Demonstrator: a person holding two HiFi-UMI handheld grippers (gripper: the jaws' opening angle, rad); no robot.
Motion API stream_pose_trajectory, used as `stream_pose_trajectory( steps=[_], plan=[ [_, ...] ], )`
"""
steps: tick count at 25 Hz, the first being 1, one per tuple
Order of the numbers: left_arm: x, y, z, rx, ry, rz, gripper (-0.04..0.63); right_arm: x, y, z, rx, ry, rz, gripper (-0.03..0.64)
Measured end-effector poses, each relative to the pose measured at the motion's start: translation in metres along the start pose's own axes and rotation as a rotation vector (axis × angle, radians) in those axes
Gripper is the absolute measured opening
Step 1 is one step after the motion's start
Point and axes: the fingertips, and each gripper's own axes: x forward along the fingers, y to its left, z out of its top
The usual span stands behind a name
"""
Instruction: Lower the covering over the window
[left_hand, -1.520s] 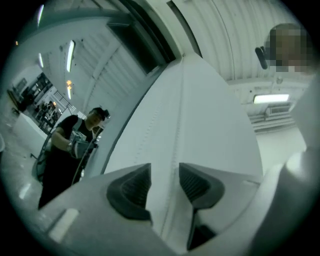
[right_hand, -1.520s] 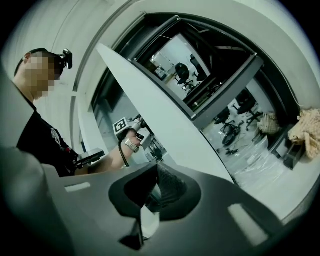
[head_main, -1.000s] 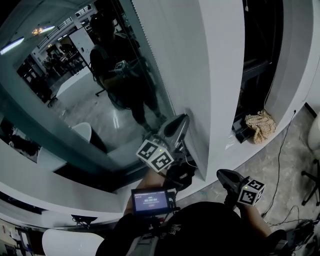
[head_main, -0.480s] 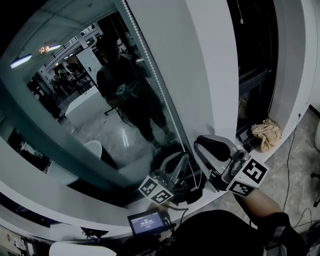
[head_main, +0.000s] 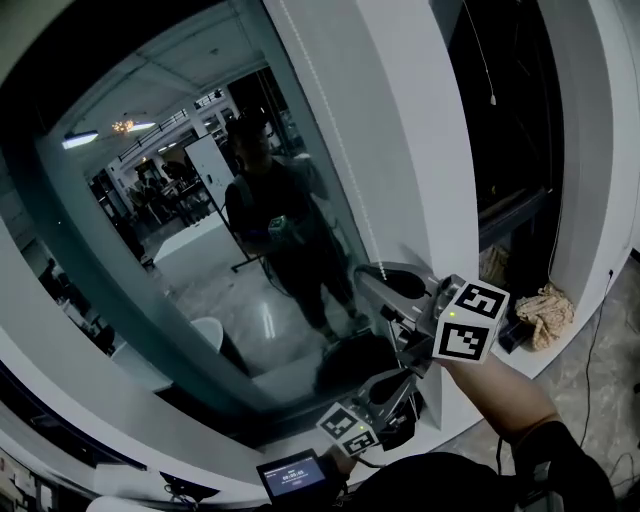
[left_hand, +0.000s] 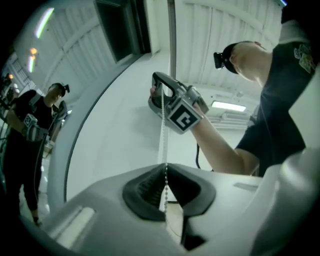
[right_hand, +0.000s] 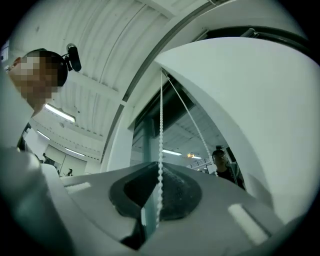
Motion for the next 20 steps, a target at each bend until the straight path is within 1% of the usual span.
stream_pose_trajectory(
  steps=[2,3,6,8,9,12,16,20],
  plan=[
    [0.004,-0.01,-0.015,-0.02,0.022,-0.019,0.012,-0.007,-0.002,0.003,-0.013,-0.012,-0.003,0.005],
    [0.006,-0.013,-0.022,-0.013,0.039,-0.028,0.012,-0.012,-0.003,0.006,-0.017,-0.024,-0.003,0.005],
    [0.011,-0.018,-0.037,0.029,0.093,-0.041,0.012,-0.019,0.0,0.024,0.005,-0.05,0.051,0.005],
    [0.01,-0.018,-0.043,0.067,0.122,-0.045,0.012,-0.017,0.005,0.036,0.008,-0.046,0.082,0.003],
    [0.009,-0.017,-0.047,0.074,0.135,-0.045,0.012,-0.015,0.008,0.039,0.004,-0.041,0.092,0.003],
    [0.0,-0.015,-0.062,0.038,0.172,-0.034,0.012,-0.013,0.013,0.044,-0.011,-0.023,0.106,0.009],
    [-0.015,-0.012,-0.097,0.005,0.233,-0.017,0.012,-0.012,0.016,0.044,-0.027,0.007,0.109,0.014],
    [-0.033,-0.008,-0.13,-0.047,0.253,0.014,0.012,-0.009,0.024,0.049,-0.042,0.04,0.126,0.022]
  ],
)
